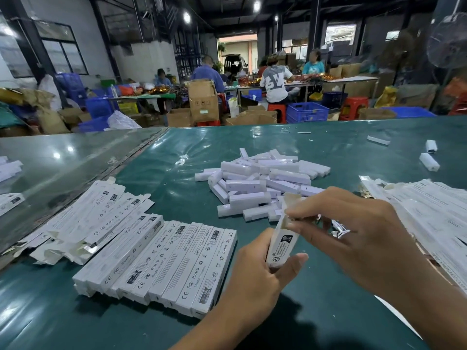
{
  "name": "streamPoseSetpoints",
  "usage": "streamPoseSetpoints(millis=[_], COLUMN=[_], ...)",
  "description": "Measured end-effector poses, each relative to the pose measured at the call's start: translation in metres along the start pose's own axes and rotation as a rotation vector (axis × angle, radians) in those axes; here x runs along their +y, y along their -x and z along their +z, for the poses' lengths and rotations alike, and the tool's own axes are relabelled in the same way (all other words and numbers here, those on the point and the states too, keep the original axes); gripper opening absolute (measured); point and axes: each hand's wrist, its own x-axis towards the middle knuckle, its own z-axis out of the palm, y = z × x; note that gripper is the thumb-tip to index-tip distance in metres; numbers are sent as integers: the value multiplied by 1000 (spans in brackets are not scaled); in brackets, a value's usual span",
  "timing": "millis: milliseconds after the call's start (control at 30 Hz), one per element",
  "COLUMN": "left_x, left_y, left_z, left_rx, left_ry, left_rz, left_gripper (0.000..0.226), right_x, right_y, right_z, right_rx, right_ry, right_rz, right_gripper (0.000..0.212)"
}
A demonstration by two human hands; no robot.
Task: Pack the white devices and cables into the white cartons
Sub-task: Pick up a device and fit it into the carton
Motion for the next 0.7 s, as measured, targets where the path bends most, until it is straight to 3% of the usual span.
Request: streamPoseSetpoints(millis=[267, 367, 467, 700], left_x=[3, 2, -1, 3], left_y=[-1, -2, -2, -2], left_z=[1, 0, 1, -3], left_rx=[-8, -2, 9, 2], left_ry=[40, 38, 42, 114], left_rz=[27, 43, 38, 54], left_gripper=[24, 14, 14, 15], right_x=[-8, -7, -5, 4], right_y=[2, 5, 7, 7], right_z=[7, 9, 10, 11], right_rx=[16, -65, -187, -77], right_ry=[46, 102, 3, -56], right_rz=[-14, 29, 115, 27], right_gripper=[9, 26, 29, 21])
